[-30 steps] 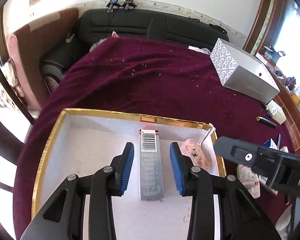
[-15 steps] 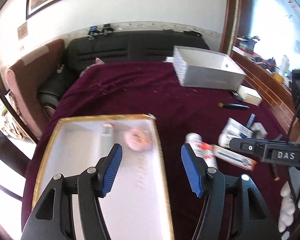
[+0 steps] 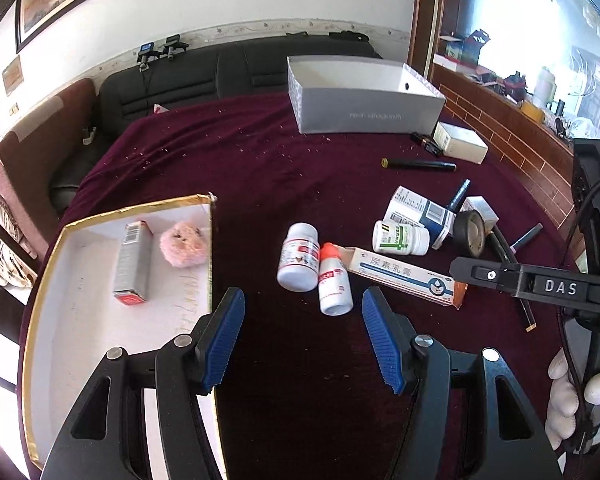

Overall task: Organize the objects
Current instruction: 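Grasp the white medicine bottle with the left tool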

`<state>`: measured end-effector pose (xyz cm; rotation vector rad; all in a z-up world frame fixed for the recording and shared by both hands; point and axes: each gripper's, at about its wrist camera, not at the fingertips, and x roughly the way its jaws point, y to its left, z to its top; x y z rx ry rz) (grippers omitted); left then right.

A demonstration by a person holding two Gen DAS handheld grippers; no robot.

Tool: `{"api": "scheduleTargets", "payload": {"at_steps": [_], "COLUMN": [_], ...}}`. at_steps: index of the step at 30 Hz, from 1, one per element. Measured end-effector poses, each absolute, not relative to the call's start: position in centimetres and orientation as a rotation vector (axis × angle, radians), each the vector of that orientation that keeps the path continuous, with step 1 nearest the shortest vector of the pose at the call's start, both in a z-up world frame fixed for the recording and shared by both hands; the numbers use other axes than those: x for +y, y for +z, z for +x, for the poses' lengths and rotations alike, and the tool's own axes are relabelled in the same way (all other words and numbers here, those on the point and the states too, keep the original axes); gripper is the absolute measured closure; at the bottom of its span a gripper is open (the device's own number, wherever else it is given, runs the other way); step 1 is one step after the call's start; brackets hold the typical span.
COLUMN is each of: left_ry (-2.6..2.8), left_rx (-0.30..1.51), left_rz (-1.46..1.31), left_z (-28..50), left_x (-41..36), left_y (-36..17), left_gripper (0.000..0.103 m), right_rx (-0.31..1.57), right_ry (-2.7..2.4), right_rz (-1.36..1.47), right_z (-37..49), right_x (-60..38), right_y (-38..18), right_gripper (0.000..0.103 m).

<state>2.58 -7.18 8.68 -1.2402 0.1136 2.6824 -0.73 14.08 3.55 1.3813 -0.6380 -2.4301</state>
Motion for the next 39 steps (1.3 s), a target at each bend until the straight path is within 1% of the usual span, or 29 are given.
{"api": "scheduleTargets", "payload": {"at_steps": [7,15,19,21,27,34,37,39], "left_ry": [2.670,2.680,2.697,2.727,2.763,2.794,2.800,2.801], "left_rx": [0.100,-0.030,0.038,0.111,0.245,0.232,0.186,0.208], "left_rz": [-1.309,-1.362,-1.332,-1.334,-1.412,-1.431,-1.405,-1.409], "left_z": [1.3,-0.9,-2.0,-3.0,-5.8,-6.5,-6.6,-6.9], "left_x": [-6.9,-9.6,-8.4,-7.4,-6.1,-6.8,-7.2,-7.4], "left_y": [7.1,6.2,6.2,6.0,4.2,3.8,4.3,4.2], "left_gripper": [0.048,0.048,0.048,0.048,0.048,0.047,0.047,0.047], "right_rx": [-0.712,-0.785,-0.818,-0.830,-0.820,-0.793,-0.792,-0.796], "right_ry": [-2.410,-2.419,-2.416,-2.415,-2.425,-2.413,-2.414,-2.414], "right_rz": [1.290,1.176,1.155,1.141,1.110,1.128,1.127,1.131], "right_z": [-0.9,-0.6,-0.8,-0.7,-0.4,-0.6,-0.5,-0.5], "right_x": [15.4,16.9,17.9,18.2,18.4,17.8,17.8,17.9], "right_y": [2.4,1.2,1.3,1.4,1.8,1.6,1.6,1.6], "right_gripper": [0.046,0.045,0.045,0.042,0.042,0.042,0.042,0.040]}}
